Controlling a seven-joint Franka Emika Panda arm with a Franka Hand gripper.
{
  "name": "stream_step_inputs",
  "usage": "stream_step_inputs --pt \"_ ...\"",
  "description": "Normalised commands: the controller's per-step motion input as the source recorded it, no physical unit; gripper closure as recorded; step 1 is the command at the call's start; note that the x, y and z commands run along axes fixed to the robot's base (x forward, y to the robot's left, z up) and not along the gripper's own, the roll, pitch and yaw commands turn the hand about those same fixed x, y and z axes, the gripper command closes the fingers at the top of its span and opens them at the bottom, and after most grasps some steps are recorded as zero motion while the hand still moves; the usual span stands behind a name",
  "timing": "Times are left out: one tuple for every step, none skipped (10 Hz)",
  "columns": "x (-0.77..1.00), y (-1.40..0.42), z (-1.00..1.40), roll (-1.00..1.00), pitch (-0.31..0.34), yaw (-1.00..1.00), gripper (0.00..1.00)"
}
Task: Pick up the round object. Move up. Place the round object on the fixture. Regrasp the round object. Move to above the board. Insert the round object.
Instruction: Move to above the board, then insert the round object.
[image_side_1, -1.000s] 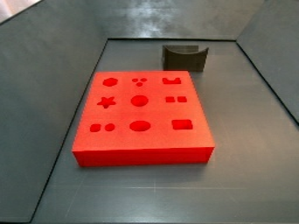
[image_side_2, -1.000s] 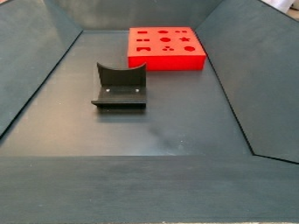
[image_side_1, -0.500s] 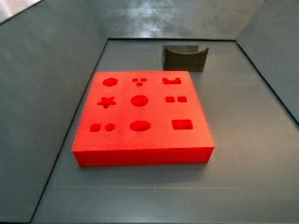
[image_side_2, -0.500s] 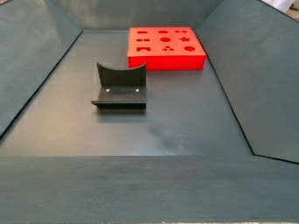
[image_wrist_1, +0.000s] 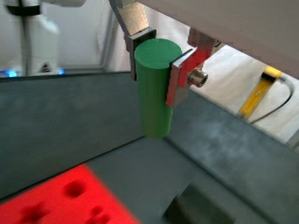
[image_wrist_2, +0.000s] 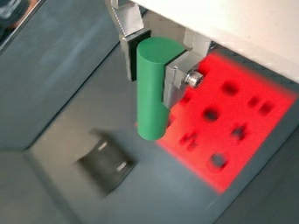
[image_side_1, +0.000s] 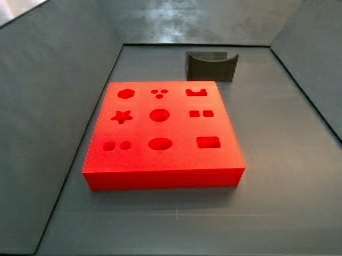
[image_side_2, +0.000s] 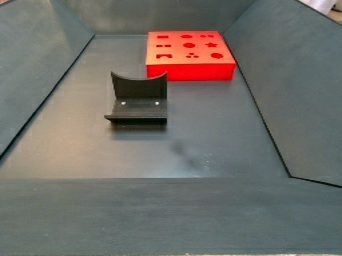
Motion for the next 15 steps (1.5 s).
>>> stream_step_inputs --pt "-0.12 -0.80 -0.01 -1.00 -0.011 -0.07 1.00" --pt "-0.07 -0.42 -0.01 -1.00 -0.006 -0.07 1.00" --pt "-0.06 -0.22 0.00 -1.00 -0.008 -0.07 1.00" --pt "-0.06 -0.13 0.00 -1.00 -0.014 -0.07 1.00" --pt "-0.08 -0.03 0.00 -0.74 -0.052 -0.04 1.00" --pt "-0.08 0.01 0.00 -0.51 -0.058 -0.02 1.00" --pt "-0.06 0.01 0.00 -0.34 -0.054 -0.02 1.00" --pt "-0.03 0.01 -0.01 -0.22 -0.038 -0.01 1.00" --pt "0.00 0.00 -0.02 0.00 0.000 0.00 1.00" --pt "0.00 0.00 -0.01 0.00 -0.013 0.00 1.00" --pt "0.00 0.00 0.00 0.00 0.000 -0.01 1.00" --pt "0.07 -0.01 -0.04 0.00 0.000 -0.11 1.00" --pt "0.14 0.00 -0.13 0.00 0.000 -0.16 1.00" --pt "0.17 0.00 -0.51 0.00 0.000 -0.04 1.00" --pt "0.01 0.00 -0.73 0.01 -0.049 -0.02 1.00"
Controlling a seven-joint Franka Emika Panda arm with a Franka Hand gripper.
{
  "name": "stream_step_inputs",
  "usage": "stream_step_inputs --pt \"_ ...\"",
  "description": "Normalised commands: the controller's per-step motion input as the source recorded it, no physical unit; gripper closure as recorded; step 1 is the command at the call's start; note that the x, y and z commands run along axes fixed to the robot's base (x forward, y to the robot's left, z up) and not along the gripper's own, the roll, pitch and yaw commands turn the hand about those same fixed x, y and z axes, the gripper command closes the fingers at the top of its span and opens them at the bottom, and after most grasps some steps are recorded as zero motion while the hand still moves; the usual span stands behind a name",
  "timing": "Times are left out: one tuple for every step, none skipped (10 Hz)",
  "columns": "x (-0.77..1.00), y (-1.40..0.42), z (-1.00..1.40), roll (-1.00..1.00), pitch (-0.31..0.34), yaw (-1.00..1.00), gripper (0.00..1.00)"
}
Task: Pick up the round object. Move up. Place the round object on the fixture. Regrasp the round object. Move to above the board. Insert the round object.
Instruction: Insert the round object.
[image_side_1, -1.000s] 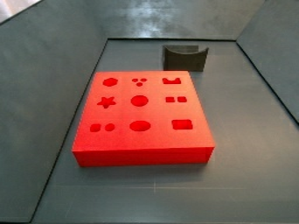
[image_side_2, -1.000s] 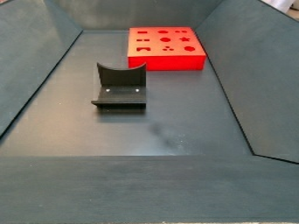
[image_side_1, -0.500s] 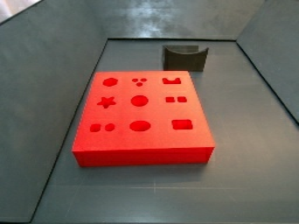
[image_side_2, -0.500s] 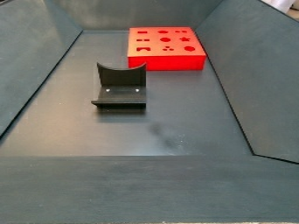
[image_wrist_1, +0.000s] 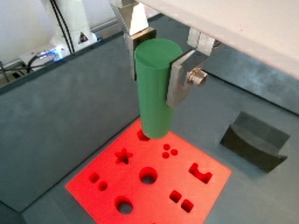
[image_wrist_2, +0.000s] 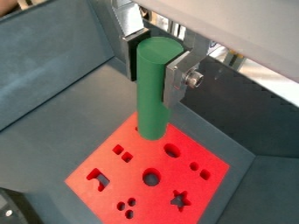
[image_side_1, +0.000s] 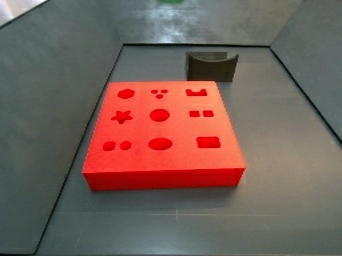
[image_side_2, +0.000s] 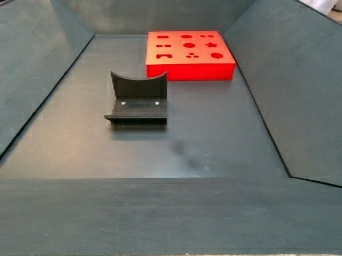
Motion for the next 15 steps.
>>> stream_step_inputs --pt "0.00 -0.03 -0.78 0.00 -0.103 -0.05 1.00" --pt "0.00 0.00 -0.79 0.00 -0.091 -0.03 1.00" --pt "-0.20 0.00 -0.63 0.00 -0.069 0.00 1.00" --pt "-0.29 0.00 -0.55 0.01 -0.057 0.00 1.00" --pt "-0.22 0.06 -0.45 0.00 -0.043 0.00 1.00" --pt "0.00 0.00 -0.44 0.00 -0.027 0.00 1.00" --pt "0.22 0.00 -0.45 0.00 -0.017 0.00 1.00" --pt "0.53 0.00 -0.49 0.00 -0.001 -0.01 1.00" --pt "0.44 0.00 -0.53 0.01 -0.019 -0.02 1.00" --pt "0.43 0.04 -0.60 0.07 0.000 0.00 1.00" --pt "0.43 0.05 -0.60 0.07 0.000 0.00 1.00" --pt "0.19 0.02 -0.54 0.05 -0.010 0.00 1.00" --pt "0.00 0.02 -0.46 0.04 -0.011 0.00 1.00" --pt "-0.05 0.04 -0.37 0.03 -0.026 0.00 1.00" --pt "-0.07 0.05 -0.15 0.00 0.000 0.00 1.00"
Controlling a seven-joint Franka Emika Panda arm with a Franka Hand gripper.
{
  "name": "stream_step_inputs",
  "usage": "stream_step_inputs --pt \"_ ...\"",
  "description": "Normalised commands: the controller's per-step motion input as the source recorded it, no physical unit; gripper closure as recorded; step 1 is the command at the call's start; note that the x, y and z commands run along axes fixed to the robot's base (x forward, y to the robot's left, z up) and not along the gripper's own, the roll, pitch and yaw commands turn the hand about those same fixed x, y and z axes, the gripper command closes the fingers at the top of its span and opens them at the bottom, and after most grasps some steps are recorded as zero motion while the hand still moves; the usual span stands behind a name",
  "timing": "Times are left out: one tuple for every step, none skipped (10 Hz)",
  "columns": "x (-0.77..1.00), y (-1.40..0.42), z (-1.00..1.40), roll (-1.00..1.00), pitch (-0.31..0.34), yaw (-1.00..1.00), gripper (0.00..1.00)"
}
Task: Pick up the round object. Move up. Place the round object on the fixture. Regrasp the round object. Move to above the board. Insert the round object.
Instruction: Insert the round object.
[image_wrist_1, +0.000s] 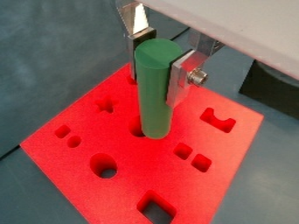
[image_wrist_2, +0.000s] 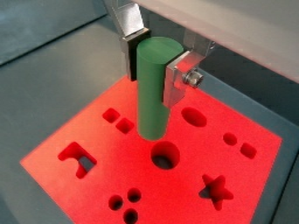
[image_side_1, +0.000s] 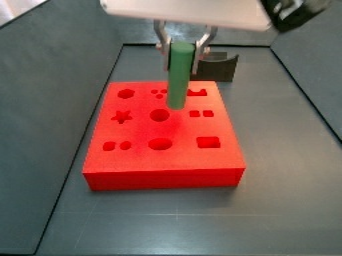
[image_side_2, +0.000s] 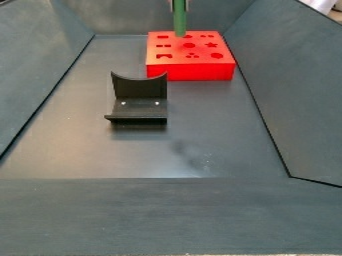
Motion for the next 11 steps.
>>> stream_step_inputs --pt "-0.15 0.05 -0.13 0.00 0.000 -0.01 1.00" --pt "-0.25 0.02 -0.05 0.04 0.000 -0.07 1.00" --pt "-0.31 0.01 0.00 0.00 0.000 -0.11 1.00" --pt "-0.22 0.00 0.00 0.00 0.000 -0.13 1.00" --pt "0.00 0.00 -0.01 -0.01 -0.010 -0.01 1.00" --pt "0.00 0.03 -0.24 -0.03 -0.051 -0.05 1.00" --pt "0.00 0.06 -0.30 -0.06 -0.099 -0.07 1.00" --pt "0.00 0.03 -0.17 -0.04 -0.057 -0.06 1.00" --pt "0.00 0.03 -0.12 -0.02 -0.034 -0.04 1.00" --pt "-0.06 0.05 -0.05 -0.01 -0.019 -0.05 1.00" --pt "-0.18 0.03 -0.01 -0.01 -0.039 -0.09 1.00"
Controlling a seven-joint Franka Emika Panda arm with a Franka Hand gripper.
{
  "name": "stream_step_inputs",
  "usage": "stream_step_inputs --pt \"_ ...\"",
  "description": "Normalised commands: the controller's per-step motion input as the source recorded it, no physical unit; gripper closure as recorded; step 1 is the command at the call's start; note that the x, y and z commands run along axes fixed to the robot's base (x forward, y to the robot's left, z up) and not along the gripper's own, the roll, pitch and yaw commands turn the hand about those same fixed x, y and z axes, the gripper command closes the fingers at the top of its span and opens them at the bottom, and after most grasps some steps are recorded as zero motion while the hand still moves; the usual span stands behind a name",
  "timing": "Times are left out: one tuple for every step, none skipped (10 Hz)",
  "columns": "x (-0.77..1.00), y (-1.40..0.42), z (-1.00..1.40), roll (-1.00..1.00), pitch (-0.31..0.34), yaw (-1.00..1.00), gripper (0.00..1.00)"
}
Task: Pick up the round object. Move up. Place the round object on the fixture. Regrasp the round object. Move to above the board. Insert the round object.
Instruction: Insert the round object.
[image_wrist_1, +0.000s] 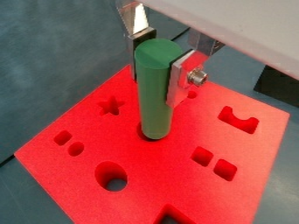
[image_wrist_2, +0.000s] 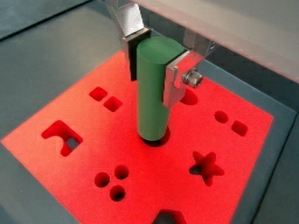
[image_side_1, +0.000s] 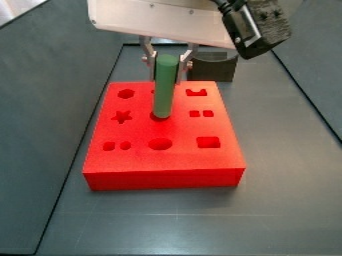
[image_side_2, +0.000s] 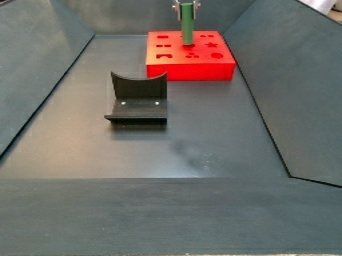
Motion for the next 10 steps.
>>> stream_step_inputs --pt "-0.15 0.00 -0.02 -0.01 -0.037 -0.09 1.00" --pt "-0.10 0.00 -0.02 0.00 -0.033 -0.09 1.00" --pt "-0.11 0.00 -0.04 -0.01 -0.036 -0.09 1.00" --pt "-0.07 0.00 -0.05 -0.02 -0.041 -0.09 1.00" --pt "0.00 0.00 -0.10 -0.02 -0.011 -0.09 1.00" --pt "0.00 0.00 -0.11 -0.02 -0.006 -0.08 1.00" --pt "0.00 0.01 -0.11 -0.02 -0.007 -0.08 1.00" --pt "0.00 0.01 -0.10 -0.02 -0.009 -0.07 1.00" --pt "0.00 0.00 -0.10 -0.02 -0.010 -0.09 1.00" --pt "0.00 0.00 -0.09 -0.02 -0.003 -0.09 1.00"
